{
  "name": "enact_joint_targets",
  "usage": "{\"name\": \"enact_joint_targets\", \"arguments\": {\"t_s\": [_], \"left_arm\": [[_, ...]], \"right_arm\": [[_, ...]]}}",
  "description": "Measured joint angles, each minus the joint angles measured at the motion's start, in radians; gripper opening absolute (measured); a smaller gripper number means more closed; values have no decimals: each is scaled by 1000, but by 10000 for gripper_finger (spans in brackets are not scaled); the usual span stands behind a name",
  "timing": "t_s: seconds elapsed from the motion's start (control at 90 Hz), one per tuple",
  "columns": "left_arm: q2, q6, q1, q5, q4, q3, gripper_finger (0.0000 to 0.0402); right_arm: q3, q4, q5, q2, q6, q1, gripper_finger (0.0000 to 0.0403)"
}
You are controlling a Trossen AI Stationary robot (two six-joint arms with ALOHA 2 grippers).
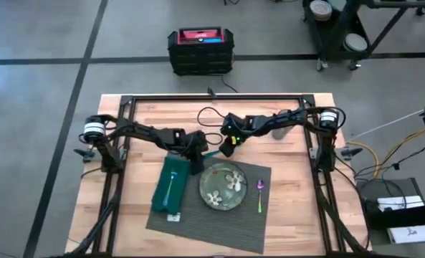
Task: Set table place
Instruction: Put the iridescent blue knife on the gray place mat
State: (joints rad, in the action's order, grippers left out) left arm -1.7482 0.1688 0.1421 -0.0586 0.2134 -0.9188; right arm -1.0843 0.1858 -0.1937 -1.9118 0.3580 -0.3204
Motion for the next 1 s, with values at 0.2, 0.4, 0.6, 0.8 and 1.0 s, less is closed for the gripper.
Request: {"name": "enact_joint_targets", "arguments": {"t_s": [0.2, 0.4, 0.6, 0.8, 1.0], "left_arm": [[-5, -29, 5, 146, -8, -1, 75], [-1, -50, 30, 209, -43, -1, 75], [-1, -79, 65, 236, -100, -1, 75], [-27, -108, 107, 235, -206, 0, 75], [4, -95, 100, 233, -134, 0, 75]], "right_arm": [[-2, 47, -4, 3, 0, 21, 0], [-3, 66, -4, 4, 0, 47, 0], [-4, 68, -13, 6, 16, 48, 0], [-3, 64, -17, 7, 12, 50, 0], [0, 95, -28, 36, -42, 42, 0]]}}
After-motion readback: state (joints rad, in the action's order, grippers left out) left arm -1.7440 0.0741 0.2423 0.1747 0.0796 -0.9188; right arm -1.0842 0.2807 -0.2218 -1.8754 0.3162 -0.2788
